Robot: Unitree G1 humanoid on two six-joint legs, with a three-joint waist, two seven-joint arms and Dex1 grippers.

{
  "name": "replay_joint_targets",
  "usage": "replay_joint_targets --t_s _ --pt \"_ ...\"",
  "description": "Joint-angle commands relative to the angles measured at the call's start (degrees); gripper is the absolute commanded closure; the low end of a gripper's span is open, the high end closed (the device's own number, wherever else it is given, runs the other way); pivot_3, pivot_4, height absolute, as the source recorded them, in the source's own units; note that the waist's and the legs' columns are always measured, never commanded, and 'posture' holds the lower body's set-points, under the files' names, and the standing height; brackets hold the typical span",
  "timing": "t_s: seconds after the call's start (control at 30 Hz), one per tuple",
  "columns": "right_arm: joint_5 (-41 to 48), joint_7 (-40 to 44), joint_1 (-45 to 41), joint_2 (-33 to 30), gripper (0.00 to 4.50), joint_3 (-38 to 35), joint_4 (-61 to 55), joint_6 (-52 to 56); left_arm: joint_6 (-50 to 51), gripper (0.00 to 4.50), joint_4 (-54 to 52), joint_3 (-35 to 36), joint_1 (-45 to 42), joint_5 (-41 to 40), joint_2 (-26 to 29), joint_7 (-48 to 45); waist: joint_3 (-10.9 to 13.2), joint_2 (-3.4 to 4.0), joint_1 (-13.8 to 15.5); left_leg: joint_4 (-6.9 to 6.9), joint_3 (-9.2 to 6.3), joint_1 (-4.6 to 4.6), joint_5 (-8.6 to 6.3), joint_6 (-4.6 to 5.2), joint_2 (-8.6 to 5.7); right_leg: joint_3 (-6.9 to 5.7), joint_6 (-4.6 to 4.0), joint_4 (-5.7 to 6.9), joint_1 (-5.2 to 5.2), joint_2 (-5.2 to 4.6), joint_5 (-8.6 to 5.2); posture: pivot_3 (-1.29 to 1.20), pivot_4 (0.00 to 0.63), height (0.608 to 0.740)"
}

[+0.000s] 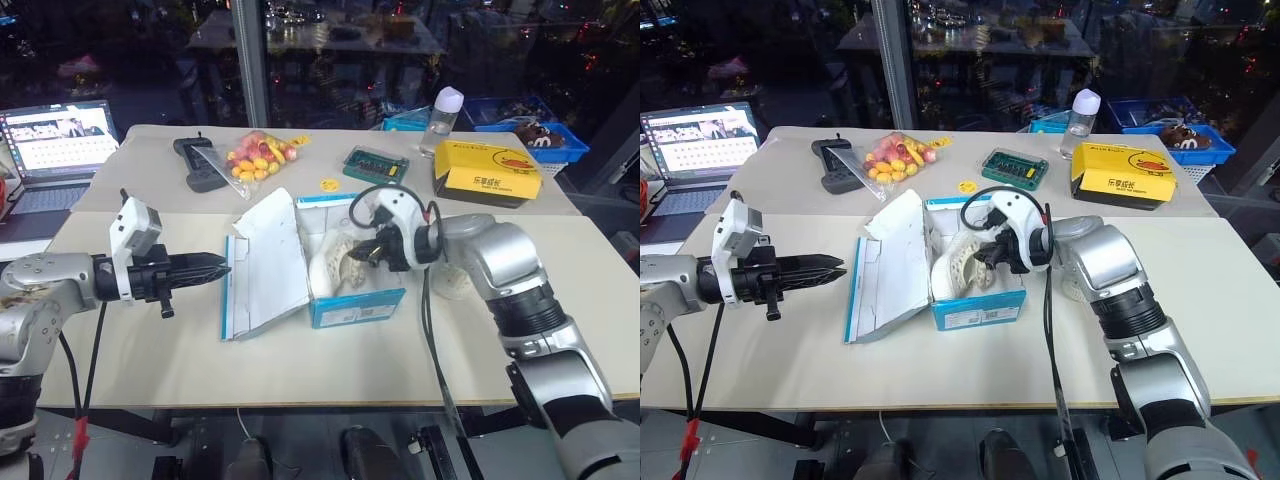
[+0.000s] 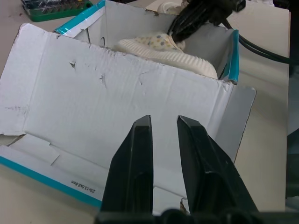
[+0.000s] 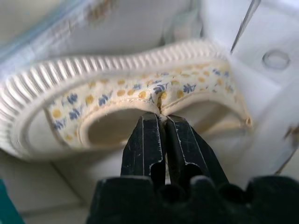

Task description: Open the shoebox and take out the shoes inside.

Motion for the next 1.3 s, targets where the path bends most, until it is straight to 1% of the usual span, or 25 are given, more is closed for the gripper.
replay_joint_targets --t_s 0.03,0.13,0.27,0.33,0.37,0.43,0.53,0.67,0.73,0.77,0.83,0.87,0.97,1.03,1.2,1.3 --pt "8.05 -1.62 -4.29 2.53 4.48 -12.21 -2.58 1.56 0.08 3.59 -0.81 1.9 -0.84 -0.62 1.0 -0.28 0.02 0.01 0.0 0.0 -0.01 -0.01 0.0 0.0 0.0 0.0 0.04 0.0 0.0 0.0 0.02 0.0 0.15 0.74" --pt "12.62 -2.08 -4.22 3.47 4.48 -16.68 -4.22 4.27 0.07 3.59 -0.73 1.87 -0.89 -0.58 1.25 -0.59 0.04 0.03 0.02 -0.03 -0.01 -0.02 0.0 0.0 0.0 -0.01 0.04 -0.02 -0.01 0.0 0.02 0.0 0.15 0.74" --pt "16.23 -3.53 -3.26 3.74 4.48 -19.22 -6.31 5.88 -0.02 3.59 -0.37 1.61 -1.29 -0.44 1.37 -0.82 0.04 0.04 0.02 -0.05 -0.03 -0.01 0.0 0.01 -0.01 -0.01 0.05 -0.05 0.03 -0.01 -0.01 0.0 0.15 0.74" --pt "17.99 -4.7 -3.78 3.62 4.48 -21.75 -6.25 6.03 -0.05 3.59 -0.37 1.5 -1.33 -0.42 1.37 -0.91 0.05 0.06 0.02 -0.05 -0.02 -0.01 0.0 0.01 0.0 -0.01 0.01 -0.05 0.02 0.0 -0.03 0.0 0.15 0.74" --pt "18.96 -5.62 -4.81 2.88 4.48 -24.08 -5.46 5.91 -0.07 3.59 -0.38 1.4 -1.38 -0.38 1.34 -0.93 0.06 0.06 0.02 -0.05 -0.02 -0.02 0.0 0.01 -0.01 -0.01 -0.08 -0.05 0.01 0.0 -0.08 0.0 0.15 0.74" --pt "18.78 -6.66 -6.99 -1.83 4.48 -28.07 -3.29 4.74 -0.03 3.59 -0.41 1.18 -1.5 -0.34 1.21 -0.91 0.11 0.12 0.08 -0.05 -0.02 -0.02 0.0 0.01 0.0 0.0 -0.11 -0.05 0.0 0.0 -0.1 0.0 0.15 0.74" --pt "17.44 -6.56 -7.64 -8.28 4.48 -28.72 -1.52 3.25 0.0 3.59 -0.41 1.02 -1.58 -0.33 1.11 -0.96 0.25 0.29 0.79 -0.02 -0.02 -0.23 0.0 0.01 -0.06 -0.01 -0.13 -0.16 -0.1 -0.08 -0.11 0.0 0.15 0.74" --pt "13.37 -2.79 -5.98 -19.73 4.48 -25.08 0.19 -0.43 -0.12 3.59 -0.2 0.63 -1.71 -0.24 0.88 -1.07 0.25 0.3 1.08 -0.15 0.05 -0.32 -0.01 0.02 -0.03 0.0 -0.14 -0.43 -0.16 -0.09 -0.12 0.0 0.15 0.74" --pt "7.69 0.4 -3.59 -27.44 4.48 -19.54 2.26 -4.67 -0.16 3.59 0.0 0.3 -1.96 -0.23 0.66 -1.15 0.25 0.3 1.14 -0.34 0.13 -0.33 -0.01 0.02 -0.05 0.05 -0.13 -0.5 -0.26 -0.11 -0.11 0.0 0.15 0.74" --pt "5.71 1.51 -2.77 -29.9 4.48 -17.43 3.09 -6.38 -0.16 3.59 0.07 0.19 -2.06 -0.24 0.59 -1.18 0.25 0.29 1.21 -0.41 0.15 -0.33 -0.01 0.02 -0.04 0.05 -0.11 -0.49 -0.33 -0.11 -0.1 0.0 0.15 0.74" --pt "-0.96 3.86 -0.03 -35.71 4.48 -10.56 5.19 -11.34 -0.29 3.59 0.32 -0.21 -2.37 -0.1 0.36 -1.24 0.25 0.29 1.23 -0.52 0.16 -0.33 -0.01 0.02 -0.04 0.06 -0.09 -0.48 -0.41 -0.11 -0.11 0.0 0.15 0.74" --pt "-3.46 4.84 0.86 -37.6 4.48 -7.95 6.0 -13.25 -0.34 3.59 0.41 -0.34 -2.48 -0.05 0.27 -1.27 0.25 0.29 1.26 -0.59 0.19 -0.34 -0.01 0.02 -0.04 0.09 -0.09 -0.46 -0.51 -0.11 -0.11 0.0 0.15 0.74" --pt "-9.93 7.64 2.75 -41.47 4.48 -1.97 7.9 -19.22 -0.37 3.59 0.54 -0.58 -2.74 0.04 0.08 -1.3 0.3 0.38 1.07 -0.62 0.25 -0.35 -0.01 0.02 -0.04 0.14 -0.07 -0.38 -0.65 -0.11 -0.09 0.0 0.15 0.74" --pt "-12.95 9.44 2.53 -42.69 4.48 0.45 9.55 -21.51 -0.34 3.59 0.5 -0.69 -2.77 0.03 0.06 -1.39 0.41 0.55 0.81 -0.61 0.29 -0.36 0.0 0.02 -0.04 0.19 -0.02 -0.35 -0.68 -0.11 -0.06 0.0 0.15 0.74" --pt "-18.5 11.55 -0.2 -43.63 4.48 2.47 15.94 -26.15 -0.19 3.59 0.39 -0.49 -2.5 -0.08 0.28 -1.49 0.43 0.58 0.3 -0.55 0.28 -0.36 0.0 0.01 -0.05 0.18 0.04 -0.3 -0.67 -0.11 -0.03 0.0 0.15 0.74" --pt "-20.44 12.37 -3.61 -43.14 4.48 2.09 20.91 -28.48 -0.16 3.59 0.31 -0.36 -2.34 -0.06 0.37 -1.46 0.45 0.61 0.21 -0.51 0.29 -0.37 0.0 0.01 -0.08 0.19 0.05 -0.32 -0.65 -0.14 -0.02 0.0 0.15 0.74"
